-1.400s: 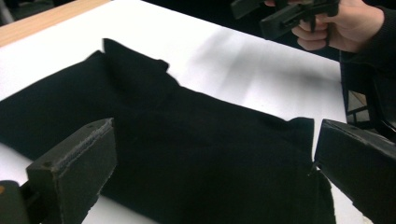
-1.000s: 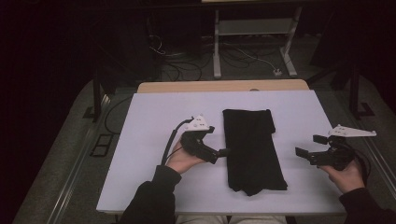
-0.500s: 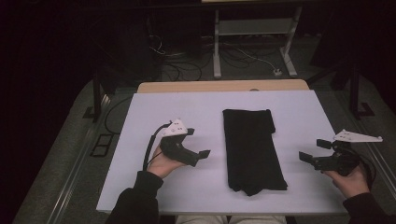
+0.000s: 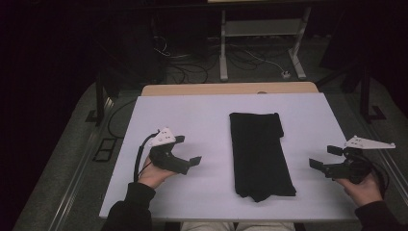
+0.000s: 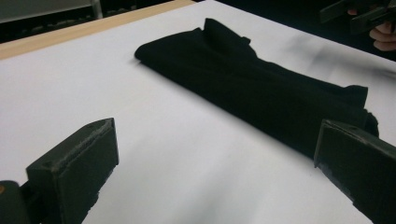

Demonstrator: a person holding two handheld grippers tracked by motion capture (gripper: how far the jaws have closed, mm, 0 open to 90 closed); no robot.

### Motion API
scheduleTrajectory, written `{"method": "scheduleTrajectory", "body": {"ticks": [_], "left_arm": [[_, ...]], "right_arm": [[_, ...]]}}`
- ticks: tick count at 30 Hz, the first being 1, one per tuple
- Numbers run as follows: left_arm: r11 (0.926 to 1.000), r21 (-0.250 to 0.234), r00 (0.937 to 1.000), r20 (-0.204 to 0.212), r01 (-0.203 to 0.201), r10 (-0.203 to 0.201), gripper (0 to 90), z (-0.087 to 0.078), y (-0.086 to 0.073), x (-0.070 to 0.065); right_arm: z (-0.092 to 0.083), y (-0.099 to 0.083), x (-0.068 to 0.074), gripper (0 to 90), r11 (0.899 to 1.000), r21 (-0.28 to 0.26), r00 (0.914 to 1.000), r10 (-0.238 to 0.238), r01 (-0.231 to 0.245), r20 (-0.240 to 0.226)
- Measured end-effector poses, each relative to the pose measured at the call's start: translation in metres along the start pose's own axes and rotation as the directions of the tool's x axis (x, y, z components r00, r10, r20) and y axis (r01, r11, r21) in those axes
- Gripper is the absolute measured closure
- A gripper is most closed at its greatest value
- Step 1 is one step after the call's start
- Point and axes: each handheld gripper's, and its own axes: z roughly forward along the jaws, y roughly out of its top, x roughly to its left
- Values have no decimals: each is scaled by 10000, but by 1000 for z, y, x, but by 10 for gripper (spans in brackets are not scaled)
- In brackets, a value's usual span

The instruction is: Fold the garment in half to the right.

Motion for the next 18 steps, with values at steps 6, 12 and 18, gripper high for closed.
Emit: {"method": "scheduleTrajectory", "body": {"ticks": [6,12,18], "left_arm": [[9996,-99,9991,-342,262,-266,0,-15,-14,6],[9992,-171,9980,-528,348,-357,0,-27,-21,10],[9981,-439,9949,-899,423,-462,0,-41,-31,16]], "right_arm": [[0,-1,0,0,10000,6,10000,-11,11,-29],[1,-1,1,0,9999,78,10000,-63,63,-48],[2,-1,1,0,9999,128,10000,-10,11,-58]]}}
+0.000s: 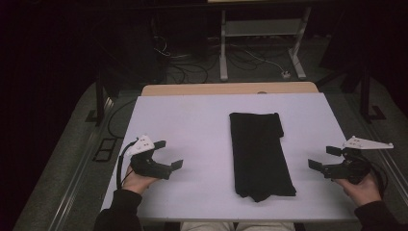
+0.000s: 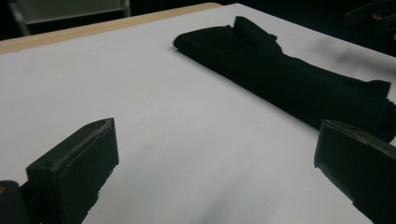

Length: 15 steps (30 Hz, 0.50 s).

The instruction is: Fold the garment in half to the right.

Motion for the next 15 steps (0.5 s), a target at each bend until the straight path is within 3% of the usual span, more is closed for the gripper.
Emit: {"method": "scheduleTrajectory", "body": {"ticks": [8,15], "left_arm": [[9983,-355,9972,-570,463,-483,0,-25,-15,13],[9944,-554,9884,-1178,901,-961,0,-47,-29,15]], "right_arm": [[3,0,2,0,9999,103,10000,-38,38,-38],[8,4,3,0,9996,166,9996,-234,237,-141]]}}
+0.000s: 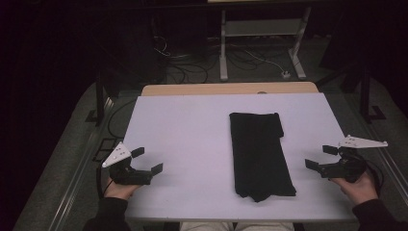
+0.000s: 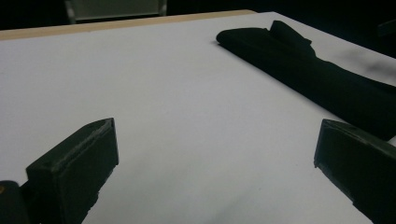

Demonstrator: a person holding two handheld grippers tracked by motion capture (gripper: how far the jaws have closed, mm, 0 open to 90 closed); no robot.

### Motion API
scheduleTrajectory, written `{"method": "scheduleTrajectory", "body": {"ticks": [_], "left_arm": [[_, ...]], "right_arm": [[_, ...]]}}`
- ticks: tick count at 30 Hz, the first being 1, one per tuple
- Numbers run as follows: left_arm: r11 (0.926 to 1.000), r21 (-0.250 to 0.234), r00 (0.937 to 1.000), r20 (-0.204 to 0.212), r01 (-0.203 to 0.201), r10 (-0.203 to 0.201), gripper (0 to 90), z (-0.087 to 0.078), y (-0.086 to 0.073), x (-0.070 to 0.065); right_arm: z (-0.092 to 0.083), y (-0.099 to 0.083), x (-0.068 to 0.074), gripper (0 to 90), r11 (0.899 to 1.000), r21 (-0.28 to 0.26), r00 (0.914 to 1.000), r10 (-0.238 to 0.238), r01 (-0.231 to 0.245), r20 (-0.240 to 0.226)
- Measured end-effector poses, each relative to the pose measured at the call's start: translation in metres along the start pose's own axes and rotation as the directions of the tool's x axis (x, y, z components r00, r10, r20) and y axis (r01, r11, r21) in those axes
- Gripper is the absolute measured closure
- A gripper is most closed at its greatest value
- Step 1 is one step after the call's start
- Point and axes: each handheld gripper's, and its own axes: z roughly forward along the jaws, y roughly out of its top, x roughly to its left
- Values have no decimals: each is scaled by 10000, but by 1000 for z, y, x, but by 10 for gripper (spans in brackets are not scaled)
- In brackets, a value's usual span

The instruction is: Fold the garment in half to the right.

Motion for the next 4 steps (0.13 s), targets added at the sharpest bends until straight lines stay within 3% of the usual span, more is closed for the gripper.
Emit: {"method": "scheduleTrajectory", "body": {"ticks": [4], "left_arm": [[10000,-25,9999,-110,71,-71,0,-5,-3,0]], "right_arm": [[4,3,1,0,9999,-34,9999,-110,110,-56]]}}
